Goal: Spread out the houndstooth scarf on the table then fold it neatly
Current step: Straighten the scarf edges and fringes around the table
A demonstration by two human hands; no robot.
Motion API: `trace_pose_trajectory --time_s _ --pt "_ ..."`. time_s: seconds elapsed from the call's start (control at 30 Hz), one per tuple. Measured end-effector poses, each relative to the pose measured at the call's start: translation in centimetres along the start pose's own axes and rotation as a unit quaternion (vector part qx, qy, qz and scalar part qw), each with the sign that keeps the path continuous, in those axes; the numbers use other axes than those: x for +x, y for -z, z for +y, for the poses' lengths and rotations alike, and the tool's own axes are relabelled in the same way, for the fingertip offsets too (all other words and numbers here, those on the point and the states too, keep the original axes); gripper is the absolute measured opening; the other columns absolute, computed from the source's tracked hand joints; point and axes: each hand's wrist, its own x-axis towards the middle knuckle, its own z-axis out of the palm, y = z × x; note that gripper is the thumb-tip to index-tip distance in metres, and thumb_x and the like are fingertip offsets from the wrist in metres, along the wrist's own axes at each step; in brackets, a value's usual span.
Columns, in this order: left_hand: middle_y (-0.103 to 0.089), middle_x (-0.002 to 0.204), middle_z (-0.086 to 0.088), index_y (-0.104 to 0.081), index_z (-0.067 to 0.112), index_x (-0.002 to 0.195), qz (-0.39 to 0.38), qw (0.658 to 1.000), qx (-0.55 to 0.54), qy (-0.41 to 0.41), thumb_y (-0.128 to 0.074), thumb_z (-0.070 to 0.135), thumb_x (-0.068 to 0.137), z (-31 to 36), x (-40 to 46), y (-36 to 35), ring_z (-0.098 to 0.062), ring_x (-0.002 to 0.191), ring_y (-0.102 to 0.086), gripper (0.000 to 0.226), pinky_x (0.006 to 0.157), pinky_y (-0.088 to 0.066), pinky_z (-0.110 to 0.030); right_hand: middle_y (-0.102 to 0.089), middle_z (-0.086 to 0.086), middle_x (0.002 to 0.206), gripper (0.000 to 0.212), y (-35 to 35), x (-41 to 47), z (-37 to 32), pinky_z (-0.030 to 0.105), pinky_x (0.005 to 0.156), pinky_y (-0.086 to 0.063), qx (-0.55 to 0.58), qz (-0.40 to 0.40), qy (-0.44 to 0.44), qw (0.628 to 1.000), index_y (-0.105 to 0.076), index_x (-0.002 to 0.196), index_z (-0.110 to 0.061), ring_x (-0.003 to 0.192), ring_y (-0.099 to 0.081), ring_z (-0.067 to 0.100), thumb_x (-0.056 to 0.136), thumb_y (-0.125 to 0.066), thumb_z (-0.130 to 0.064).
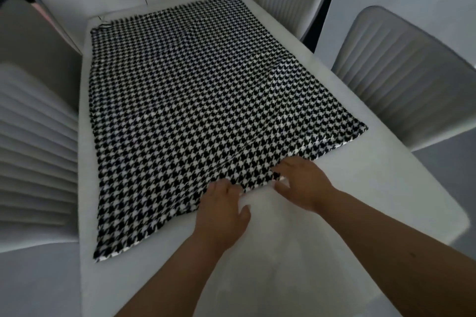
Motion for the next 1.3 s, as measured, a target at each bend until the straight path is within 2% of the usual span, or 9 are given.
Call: trace_pose_trajectory --time_s 0.17,0.3,0.43,0.57,0.73,0.93,1.07,1.17,1.3 --pt "-0.056 0.104 0.0 -0.06 0.016 0.104 -0.04 0.999 -0.022 -0.002 -0.046 0.043 0.094 -0.1 -0.4 -0.4 -0.02 0.1 -0.054 0.033 0.079 -0.043 -0.027 -0.064 0.001 0.097 0.065 0.6 -0.5 1.1 0.03 0.084 -0.045 0.015 -0.006 -0.004 1.0 -0.069 0.097 -0.018 0.093 -0.059 0.02 0.083 -0.023 -0.061" --pt "-0.061 0.104 -0.001 -0.064 0.016 0.108 0.001 0.999 -0.013 0.03 -0.045 0.048 0.082 -0.1 -1.4 -0.8 -0.021 0.091 -0.057 0.046 0.075 -0.053 -0.036 -0.062 0.002 0.111 0.042 0.1 -0.7 2.5 0.031 0.089 -0.045 0.009 0.03 0.03 0.999 -0.066 0.115 -0.016 0.105 -0.057 0.021 0.091 -0.051 -0.046" --pt "-0.052 0.093 0.008 -0.062 0.021 0.091 0.021 0.996 -0.061 0.054 -0.052 0.039 0.089 0.6 -2.5 -0.6 -0.012 0.088 -0.051 0.021 0.081 -0.051 -0.037 -0.055 -0.001 0.08 0.039 0.7 -0.5 4.1 0.029 0.064 -0.041 0.01 0.012 -0.01 1.0 -0.059 0.075 -0.017 0.078 -0.054 0.019 0.093 -0.043 -0.047" --pt "-0.059 0.12 -0.009 -0.061 0.016 0.118 0.078 0.978 0.041 0.19 -0.047 0.048 0.08 -1.2 -3.1 -1.1 -0.034 0.108 -0.054 0.052 0.089 -0.046 -0.048 -0.06 0.009 0.115 0.041 0.4 -0.5 6.5 0.041 0.086 -0.05 -0.015 0.036 -0.029 0.999 -0.064 0.115 -0.015 0.104 -0.057 0.03 0.091 -0.048 -0.044" --pt "-0.06 0.103 -0.01 -0.062 0.012 0.102 0.086 0.962 0.051 0.253 -0.048 0.045 0.092 -3.0 -4.5 -0.4 -0.031 0.096 -0.056 0.036 0.079 -0.046 -0.04 -0.056 0.01 0.064 0.059 0.2 -0.4 8.2 0.038 0.051 -0.05 -0.017 0.072 -0.036 0.997 -0.061 0.064 -0.006 0.058 -0.055 0.029 0.095 -0.029 -0.045" --pt "-0.051 0.13 -0.006 -0.048 0.019 0.13 0.044 0.944 0.116 0.307 -0.039 0.051 0.094 -3.7 -5.1 -0.3 -0.03 0.114 -0.048 0.049 0.089 -0.045 -0.042 -0.041 0.008 0.144 0.054 0.3 0.0 6.6 0.038 0.099 -0.041 -0.069 -0.042 -0.025 0.996 -0.044 0.14 -0.022 0.131 -0.039 0.027 0.098 -0.031 -0.052" --pt "-0.055 0.126 -0.009 -0.054 0.017 0.124 0.065 0.942 0.145 0.295 -0.043 0.047 0.093 -2.7 -5.6 0.1 -0.03 0.114 -0.049 0.045 0.089 -0.044 -0.042 -0.056 0.0 0.069 0.08 0.9 -0.7 7.1 0.025 0.05 -0.037 -0.012 0.049 -0.01 0.999 -0.063 0.072 -0.014 0.07 -0.06 0.024 0.087 -0.004 -0.065" --pt "-0.017 0.16 -0.008 -0.019 0.036 0.15 -0.008 0.952 0.12 0.281 -0.035 0.053 0.096 -1.0 -5.8 -1.0 -0.034 0.145 -0.013 0.059 0.114 -0.019 -0.051 -0.059 0.017 0.123 0.066 0.7 -0.7 7.1 0.041 0.083 -0.051 -0.036 0.02 0.029 0.999 -0.061 0.124 -0.016 0.114 -0.055 0.034 0.091 -0.02 -0.056" --pt "0.012 0.162 0.001 0.011 0.047 0.148 -0.087 0.946 0.095 0.296 -0.019 0.055 0.099 0.7 -6.7 -2.7 -0.032 0.147 0.011 0.057 0.117 -0.008 -0.054 -0.005 0.003 0.16 0.066 -0.1 -2.2 7.1 0.047 0.117 -0.014 -0.079 -0.149 -0.012 0.986 -0.004 0.152 -0.035 0.146 -0.003 0.026 0.093 -0.017 -0.064"
